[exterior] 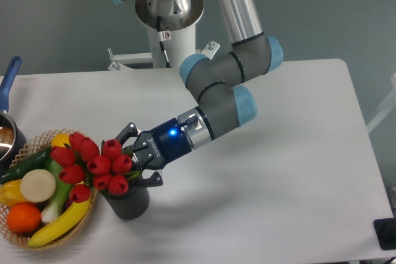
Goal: Insert the flowers into the vase
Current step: 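Push the tulips further down into the vase, straightening the bunch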
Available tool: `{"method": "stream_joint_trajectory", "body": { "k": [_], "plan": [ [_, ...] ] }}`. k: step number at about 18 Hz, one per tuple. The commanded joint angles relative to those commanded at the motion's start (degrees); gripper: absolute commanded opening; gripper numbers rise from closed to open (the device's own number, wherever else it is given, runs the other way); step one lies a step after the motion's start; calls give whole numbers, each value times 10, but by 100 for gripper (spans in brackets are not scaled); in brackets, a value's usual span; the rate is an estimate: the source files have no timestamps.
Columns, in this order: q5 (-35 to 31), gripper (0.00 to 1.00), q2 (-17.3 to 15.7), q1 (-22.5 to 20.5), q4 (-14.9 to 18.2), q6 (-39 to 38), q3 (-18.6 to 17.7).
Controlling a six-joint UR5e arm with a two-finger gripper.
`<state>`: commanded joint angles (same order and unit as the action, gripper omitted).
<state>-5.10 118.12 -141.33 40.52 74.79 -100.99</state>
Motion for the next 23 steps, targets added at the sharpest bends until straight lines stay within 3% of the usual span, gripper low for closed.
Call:
{"method": "stream_joint_trajectory", "body": {
  "k": [1, 2, 8, 10, 11, 16, 23],
  "plan": [
    [0, 69, 0, 0, 0, 0, 0],
    [0, 72, -1, -2, 0, 0, -1],
    [0, 74, 0, -3, 0, 3, -4],
    [0, 89, 0, -4, 0, 25, -6],
    [0, 91, 0, -4, 0, 40, -14],
    [0, 100, -8, -3, -1, 55, -42],
    [-12, 100, -22, -3, 0, 66, -42]
  ]
}}
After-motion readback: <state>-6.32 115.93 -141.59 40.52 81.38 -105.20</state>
